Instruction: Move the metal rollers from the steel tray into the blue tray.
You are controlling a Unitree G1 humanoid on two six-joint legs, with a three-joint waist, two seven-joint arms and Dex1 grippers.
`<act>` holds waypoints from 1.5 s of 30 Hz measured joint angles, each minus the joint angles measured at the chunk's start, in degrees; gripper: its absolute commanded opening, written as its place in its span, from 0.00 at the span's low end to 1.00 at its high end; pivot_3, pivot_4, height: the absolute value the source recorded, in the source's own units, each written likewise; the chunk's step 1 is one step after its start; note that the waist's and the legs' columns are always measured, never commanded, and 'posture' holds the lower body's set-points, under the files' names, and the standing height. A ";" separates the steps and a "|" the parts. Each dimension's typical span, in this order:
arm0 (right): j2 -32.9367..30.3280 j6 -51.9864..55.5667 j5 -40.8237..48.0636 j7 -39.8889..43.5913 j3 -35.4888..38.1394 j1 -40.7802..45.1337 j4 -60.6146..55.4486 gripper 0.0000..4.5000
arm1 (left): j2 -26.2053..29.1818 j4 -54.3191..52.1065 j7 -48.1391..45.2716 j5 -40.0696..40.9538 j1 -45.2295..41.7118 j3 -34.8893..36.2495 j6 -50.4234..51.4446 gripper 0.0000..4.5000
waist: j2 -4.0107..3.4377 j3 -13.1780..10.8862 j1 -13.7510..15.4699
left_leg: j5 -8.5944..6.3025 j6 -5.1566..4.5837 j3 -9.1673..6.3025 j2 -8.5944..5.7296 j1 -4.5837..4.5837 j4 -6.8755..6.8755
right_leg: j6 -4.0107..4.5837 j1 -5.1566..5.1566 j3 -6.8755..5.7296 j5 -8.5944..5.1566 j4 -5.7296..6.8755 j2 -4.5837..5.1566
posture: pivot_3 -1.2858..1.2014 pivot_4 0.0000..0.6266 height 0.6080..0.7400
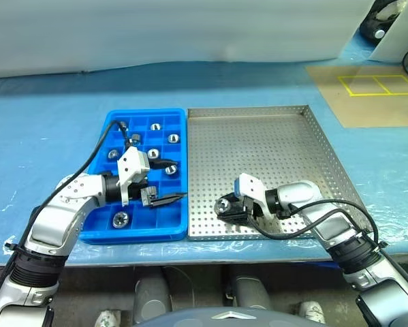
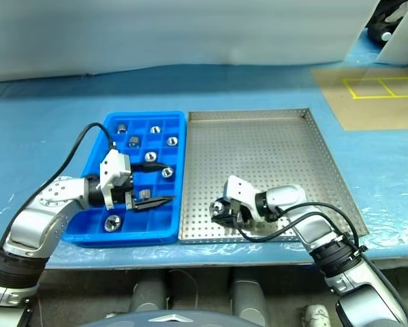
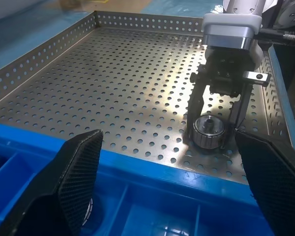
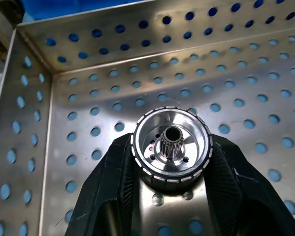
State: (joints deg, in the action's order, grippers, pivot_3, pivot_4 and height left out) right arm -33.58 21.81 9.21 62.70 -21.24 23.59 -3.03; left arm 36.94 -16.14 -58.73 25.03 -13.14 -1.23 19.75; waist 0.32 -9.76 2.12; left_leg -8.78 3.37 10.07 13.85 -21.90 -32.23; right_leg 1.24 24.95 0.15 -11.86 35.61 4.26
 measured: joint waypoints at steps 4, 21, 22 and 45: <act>1.96 0.02 0.67 0.28 0.99 5.09 0.64 0.36 | 1.38 0.65 0.35 0.12 -0.16 2.55 0.00 1.00 | 0.00 0.00 0.21 | 0.02 0.03 -0.01 0.02 -0.01 0.01 | 0.00 0.02 -0.03 0.00 0.03 -0.01 | 0.50 0.24 1.00; 16.23 -2.49 2.65 9.27 -3.11 17.69 9.14 0.36 | 6.55 -12.08 4.09 5.31 15.49 14.69 4.09 1.00 | 0.08 -0.04 3.04 | 0.02 0.05 -0.10 0.04 -0.18 0.07 | 0.05 0.14 -0.21 -0.02 0.03 0.07 | 0.61 0.24 1.00; 16.53 -2.72 2.53 9.71 -3.14 18.07 10.06 0.36 | 6.58 -13.04 4.33 5.54 16.35 15.06 4.49 1.00 | 0.09 -0.04 3.44 | 0.03 0.06 -0.12 0.06 -0.17 0.07 | 0.04 0.14 -0.21 -0.02 0.07 0.06 | 0.62 0.24 1.00; 15.91 -9.01 -0.28 21.98 -7.20 19.10 20.54 0.71 | 6.67 -26.85 9.35 9.21 31.36 21.68 7.59 1.00 | 0.12 -0.05 6.67 | 0.02 0.06 -0.19 0.05 -0.23 0.19 | 0.00 0.16 -0.22 -0.05 -0.08 0.04 | 0.64 0.24 1.00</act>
State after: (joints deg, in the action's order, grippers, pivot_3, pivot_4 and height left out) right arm -17.67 12.80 8.93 84.68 -28.44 42.69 17.51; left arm 43.61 -42.99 -49.38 34.24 18.21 20.45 27.34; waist 0.44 -9.82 8.79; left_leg -8.76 3.43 9.89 13.90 -22.12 -32.04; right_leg 1.24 25.11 -0.07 -11.91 35.53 4.29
